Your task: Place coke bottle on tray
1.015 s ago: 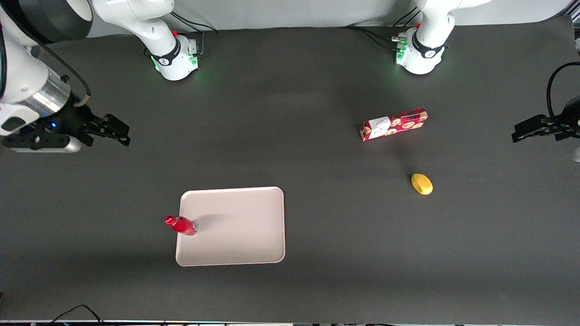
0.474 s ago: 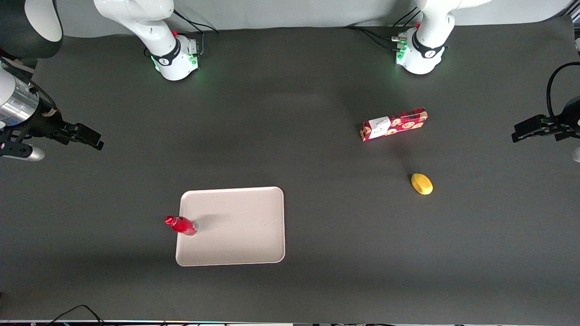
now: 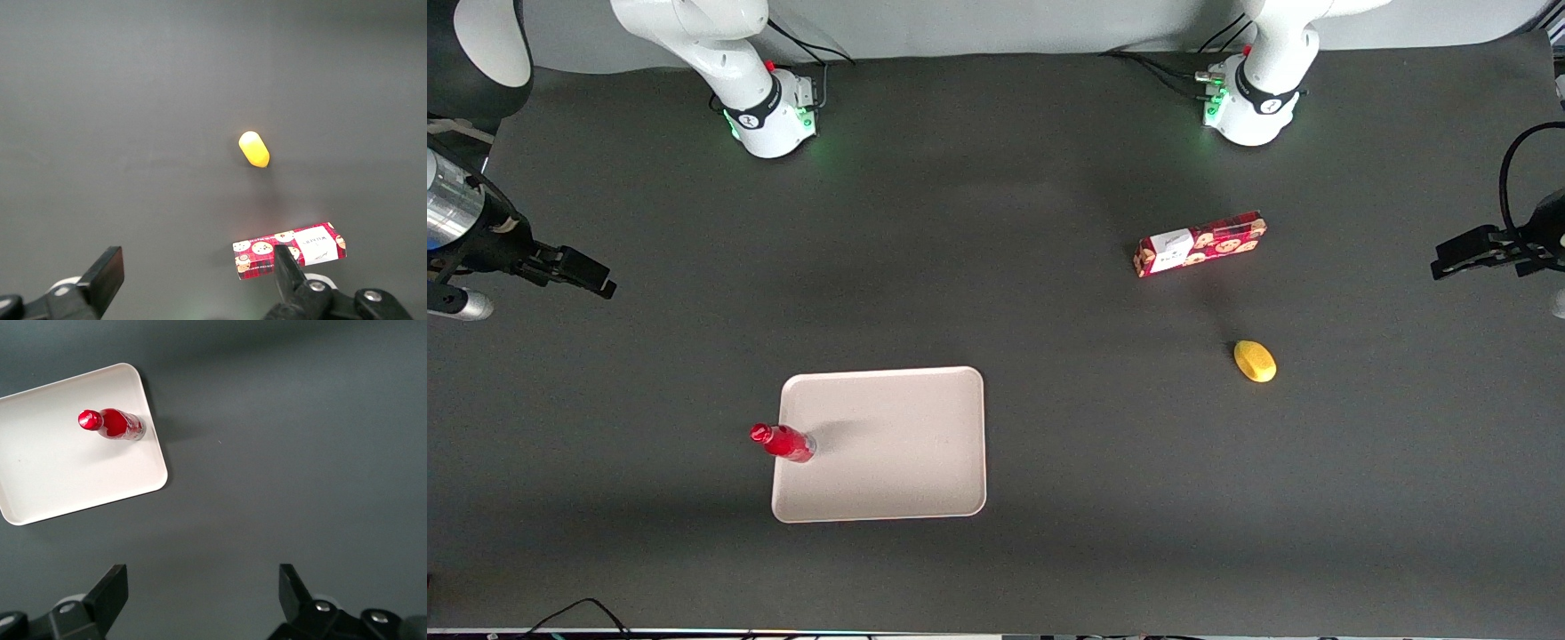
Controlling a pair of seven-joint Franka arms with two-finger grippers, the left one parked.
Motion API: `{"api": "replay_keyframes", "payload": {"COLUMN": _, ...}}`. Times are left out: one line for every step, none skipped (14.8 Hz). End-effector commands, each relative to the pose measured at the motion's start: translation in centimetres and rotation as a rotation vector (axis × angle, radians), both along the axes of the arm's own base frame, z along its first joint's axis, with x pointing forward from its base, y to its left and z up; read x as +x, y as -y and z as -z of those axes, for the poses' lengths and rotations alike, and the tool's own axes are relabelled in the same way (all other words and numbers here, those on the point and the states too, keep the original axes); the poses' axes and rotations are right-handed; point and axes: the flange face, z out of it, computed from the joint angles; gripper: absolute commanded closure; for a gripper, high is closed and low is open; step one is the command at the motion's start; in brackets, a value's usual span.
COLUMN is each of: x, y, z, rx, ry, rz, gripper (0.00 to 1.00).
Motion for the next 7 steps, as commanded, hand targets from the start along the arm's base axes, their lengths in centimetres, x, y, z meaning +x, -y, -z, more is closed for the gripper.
{"api": "replay_keyframes", "payload": {"x": 0.09, "y": 0.12, "z": -0.55, "rx": -0.002, "ry": 0.004, "rz": 0.006, "gripper": 0.00}}
{"api": "replay_keyframes", "payload": {"x": 0.14, "y": 0.20, "z": -0.49, "rx": -0.002, "ry": 0.004, "rz": 0.008, "gripper": 0.00}}
{"api": "replay_keyframes", "payload": {"x": 0.27, "y": 0.44, "z": -0.49, "rx": -0.001, "ry": 0.007, "rz": 0.014, "gripper": 0.00}}
{"api": "replay_keyframes", "payload": {"x": 0.54, "y": 0.52, "z": -0.65, "rx": -0.002, "ry": 0.012, "rz": 0.015, "gripper": 0.00}}
{"api": "replay_keyframes", "payload": {"x": 0.68, "y": 0.61, "z": -0.68, "rx": -0.002, "ry": 0.012, "rz": 0.015, "gripper": 0.00}}
{"api": "replay_keyframes", "payload": {"x": 0.72, "y": 0.61, "z": -0.60, "rx": -0.002, "ry": 0.010, "rz": 0.015, "gripper": 0.00}}
{"api": "replay_keyframes", "payload": {"x": 0.74, "y": 0.69, "z": -0.68, "rx": -0.002, "ry": 0.013, "rz": 0.017, "gripper": 0.00}}
